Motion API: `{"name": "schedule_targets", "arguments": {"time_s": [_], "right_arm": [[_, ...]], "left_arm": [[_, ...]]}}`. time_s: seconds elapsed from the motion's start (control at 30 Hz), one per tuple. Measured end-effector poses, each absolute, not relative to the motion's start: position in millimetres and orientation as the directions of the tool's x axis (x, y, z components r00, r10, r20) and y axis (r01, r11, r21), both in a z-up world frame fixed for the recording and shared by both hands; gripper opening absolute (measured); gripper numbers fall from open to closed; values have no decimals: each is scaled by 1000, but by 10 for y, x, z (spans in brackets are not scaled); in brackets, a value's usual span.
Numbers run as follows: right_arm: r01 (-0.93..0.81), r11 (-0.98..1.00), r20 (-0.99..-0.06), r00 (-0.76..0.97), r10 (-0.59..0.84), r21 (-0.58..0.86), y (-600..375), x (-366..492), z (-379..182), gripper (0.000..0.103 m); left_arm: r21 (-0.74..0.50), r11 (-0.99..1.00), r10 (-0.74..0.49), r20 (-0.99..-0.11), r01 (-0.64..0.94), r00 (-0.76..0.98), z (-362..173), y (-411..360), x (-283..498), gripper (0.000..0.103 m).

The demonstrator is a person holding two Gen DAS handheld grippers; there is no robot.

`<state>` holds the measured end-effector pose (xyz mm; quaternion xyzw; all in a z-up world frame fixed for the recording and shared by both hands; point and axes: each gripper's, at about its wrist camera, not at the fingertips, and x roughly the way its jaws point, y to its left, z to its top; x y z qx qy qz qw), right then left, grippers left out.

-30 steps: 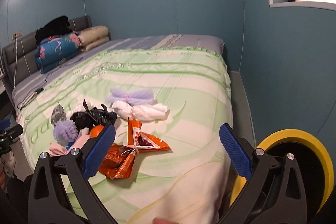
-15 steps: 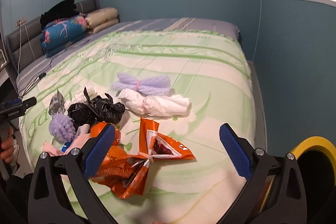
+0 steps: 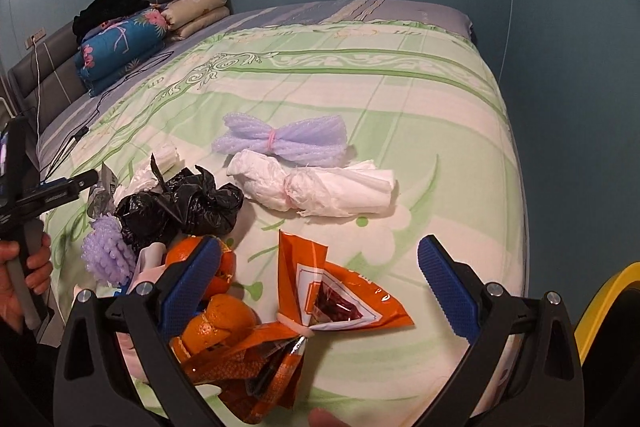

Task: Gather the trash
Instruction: 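Grasp the silver-green wrapper with the left tool while the right tool grasps the orange chip bag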

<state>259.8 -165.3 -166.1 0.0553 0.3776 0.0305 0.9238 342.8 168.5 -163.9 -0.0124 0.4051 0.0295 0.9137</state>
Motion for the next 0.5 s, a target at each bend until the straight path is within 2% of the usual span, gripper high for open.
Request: {"name": "schedule_targets", "arguments": {"time_s": [0.2,0.3,0.5], "right_arm": [[-17,991,-706,700,108,135,-1655,2660,-1758,94],[-6,990,-718,688,105,139,-1668,2690,-1807,85],[-3,989,-736,668,112,147,-1670,2749,-1879,77]], "left_arm": [[7,996,66,-749,-91,660,-1781,1651,3566,95],[-2,997,47,-750,-73,659,-1851,1611,3589,95],[-23,998,20,-762,-58,648,-1953,1593,3617,95]]}}
